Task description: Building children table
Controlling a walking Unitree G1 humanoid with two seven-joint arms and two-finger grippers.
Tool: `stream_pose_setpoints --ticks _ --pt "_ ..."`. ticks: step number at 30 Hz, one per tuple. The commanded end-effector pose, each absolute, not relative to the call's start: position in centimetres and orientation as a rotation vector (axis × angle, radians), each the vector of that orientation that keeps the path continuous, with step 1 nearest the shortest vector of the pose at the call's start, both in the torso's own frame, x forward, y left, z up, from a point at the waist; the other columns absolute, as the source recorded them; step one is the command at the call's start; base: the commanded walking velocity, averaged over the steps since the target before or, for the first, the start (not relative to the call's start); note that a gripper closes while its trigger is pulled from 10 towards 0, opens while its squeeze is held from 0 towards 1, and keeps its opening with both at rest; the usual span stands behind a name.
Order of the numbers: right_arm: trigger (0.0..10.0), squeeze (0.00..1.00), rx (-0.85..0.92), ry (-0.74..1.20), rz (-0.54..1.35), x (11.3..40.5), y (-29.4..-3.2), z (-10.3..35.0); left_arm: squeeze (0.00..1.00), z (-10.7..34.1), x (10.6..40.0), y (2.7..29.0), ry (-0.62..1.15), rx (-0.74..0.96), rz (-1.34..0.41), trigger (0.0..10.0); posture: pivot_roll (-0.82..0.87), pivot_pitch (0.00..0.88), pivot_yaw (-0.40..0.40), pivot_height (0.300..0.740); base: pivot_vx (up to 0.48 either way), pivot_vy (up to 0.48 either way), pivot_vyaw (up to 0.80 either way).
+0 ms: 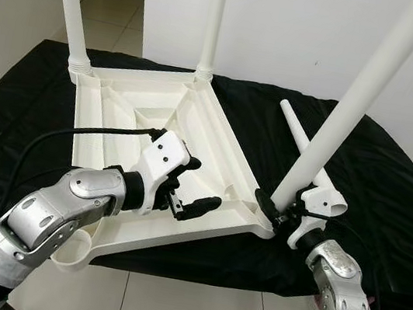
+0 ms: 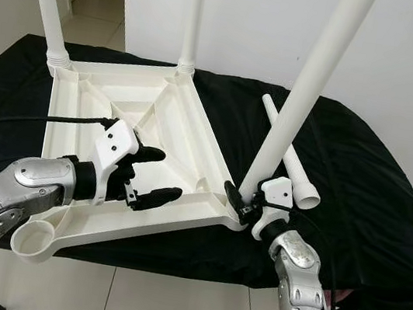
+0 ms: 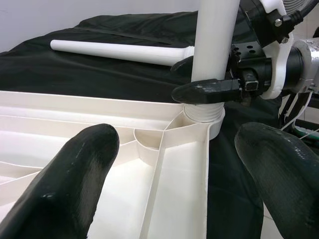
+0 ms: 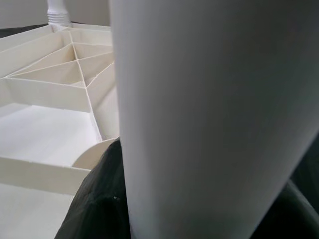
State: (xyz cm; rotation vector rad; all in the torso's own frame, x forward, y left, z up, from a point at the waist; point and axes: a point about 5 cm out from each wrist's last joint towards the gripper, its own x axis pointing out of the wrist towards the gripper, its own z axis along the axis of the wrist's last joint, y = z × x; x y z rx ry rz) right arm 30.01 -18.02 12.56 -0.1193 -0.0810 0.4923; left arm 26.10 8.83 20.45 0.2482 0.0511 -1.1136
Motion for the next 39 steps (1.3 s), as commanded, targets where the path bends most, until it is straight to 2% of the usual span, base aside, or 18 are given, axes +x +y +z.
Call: stream_pose_setpoints --ticks 1,11,18,23,24,26,33,34,36,37,39 --pt "10.0 0.00 -0.118 -0.001 0.472 29.7 -17.8 11.0 0.00 20.4 25.2 8.4 0.062 0.236 -1.290 10.0 0.02 0.000 -0.055 0.740 0.000 0.000 0.00" --pt "10.0 0.00 -0.105 0.054 0.279 29.5 -17.3 10.4 0.00 20.2 25.1 8.2 0.060 0.228 -1.294 10.0 0.01 0.000 -0.065 0.740 0.000 0.000 0.00" --pt "10.0 0.00 -0.028 0.087 0.069 29.3 -16.7 10.4 0.00 20.1 25.3 8.1 0.060 0.232 -1.302 10.0 0.00 0.000 -0.065 0.740 0.000 0.000 0.00" --pt "10.0 0.00 -0.004 0.097 0.013 29.2 -16.5 10.4 0.00 20.1 25.2 8.1 0.062 0.233 -1.304 10.0 0.00 0.000 -0.065 0.740 0.000 0.000 0.00" --pt "10.0 0.00 0.022 0.111 -0.080 28.9 -16.0 10.2 0.00 20.0 25.2 8.1 0.063 0.231 -1.306 10.0 0.00 0.000 -0.073 0.740 0.000 0.000 0.00" --pt "10.0 0.00 0.039 0.127 -0.144 28.6 -15.3 10.2 0.00 20.0 25.1 8.0 0.063 0.229 -1.308 10.0 0.00 0.000 -0.077 0.740 0.000 0.000 0.00" --pt "10.0 0.00 0.066 0.117 -0.150 28.3 -13.6 10.5 0.00 19.8 24.7 7.9 0.069 0.220 -1.307 10.0 0.01 0.000 -0.086 0.740 0.000 0.000 0.00" --pt "10.0 0.67 0.069 0.102 -0.135 28.4 -13.4 10.8 0.00 19.7 24.7 8.0 0.071 0.219 -1.305 10.0 0.02 0.000 -0.089 0.740 0.000 0.000 0.00" --pt "10.0 0.67 0.069 0.102 -0.135 28.4 -13.4 10.8 0.00 19.7 24.7 8.0 0.071 0.219 -1.305 10.0 0.02 0.000 -0.089 0.740 0.000 0.000 0.00" --pt "10.0 1.00 0.082 0.084 -0.110 28.4 -13.3 11.0 0.00 19.7 24.6 8.0 0.072 0.218 -1.304 10.0 0.02 0.000 -0.091 0.740 0.000 0.000 0.00" --pt "10.0 1.00 0.084 0.057 -0.087 28.5 -13.5 11.4 0.00 19.7 24.6 8.1 0.072 0.218 -1.302 10.0 0.02 0.000 -0.090 0.740 0.000 0.000 0.00"
